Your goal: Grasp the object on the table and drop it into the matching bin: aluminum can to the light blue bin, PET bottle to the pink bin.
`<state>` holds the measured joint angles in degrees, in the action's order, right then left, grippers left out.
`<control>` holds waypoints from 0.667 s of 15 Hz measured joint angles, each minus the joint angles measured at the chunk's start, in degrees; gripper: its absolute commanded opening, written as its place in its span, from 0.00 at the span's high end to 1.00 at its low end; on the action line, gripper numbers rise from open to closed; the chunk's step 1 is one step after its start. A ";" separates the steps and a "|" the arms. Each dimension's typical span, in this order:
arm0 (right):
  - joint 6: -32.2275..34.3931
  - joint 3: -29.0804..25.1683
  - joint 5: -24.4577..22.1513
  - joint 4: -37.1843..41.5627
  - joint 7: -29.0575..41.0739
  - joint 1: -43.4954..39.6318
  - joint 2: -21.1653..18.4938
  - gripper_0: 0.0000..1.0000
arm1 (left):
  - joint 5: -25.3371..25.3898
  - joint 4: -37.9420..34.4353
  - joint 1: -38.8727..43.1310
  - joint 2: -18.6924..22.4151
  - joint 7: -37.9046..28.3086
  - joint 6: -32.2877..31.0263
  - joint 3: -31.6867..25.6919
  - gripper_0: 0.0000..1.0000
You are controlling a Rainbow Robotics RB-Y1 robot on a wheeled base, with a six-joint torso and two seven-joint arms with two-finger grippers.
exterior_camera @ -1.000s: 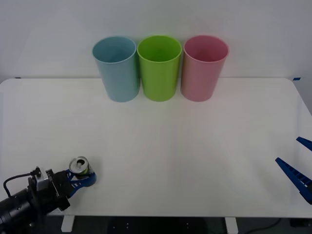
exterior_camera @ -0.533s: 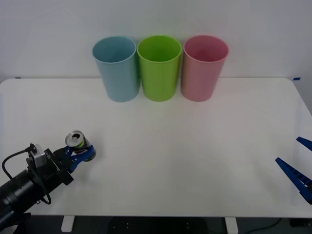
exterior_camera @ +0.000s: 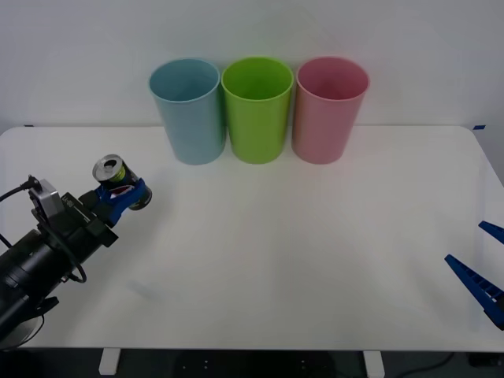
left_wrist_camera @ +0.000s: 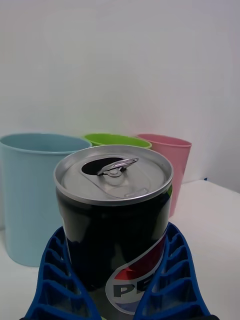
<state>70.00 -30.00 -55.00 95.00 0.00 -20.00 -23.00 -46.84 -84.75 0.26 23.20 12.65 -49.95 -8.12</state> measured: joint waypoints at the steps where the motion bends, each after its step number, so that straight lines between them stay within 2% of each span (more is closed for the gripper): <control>1: 0.00 0.00 0.00 0.00 0.00 0.00 0.00 0.00 | -0.95 -2.21 0.00 0.00 -1.88 2.18 -0.04 1.00; 5: 0.00 0.00 0.00 0.00 0.00 0.00 0.00 0.00 | -1.54 -8.15 -1.84 -0.04 -6.13 10.34 1.74 1.00; 10: 0.00 0.00 0.00 0.00 0.00 0.00 0.00 0.00 | -2.91 -8.42 -9.52 -0.78 -9.50 20.02 3.31 1.00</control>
<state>70.00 -30.00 -55.00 95.00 0.00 -20.00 -23.00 -49.75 -93.17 -9.26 22.42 3.16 -29.93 -4.82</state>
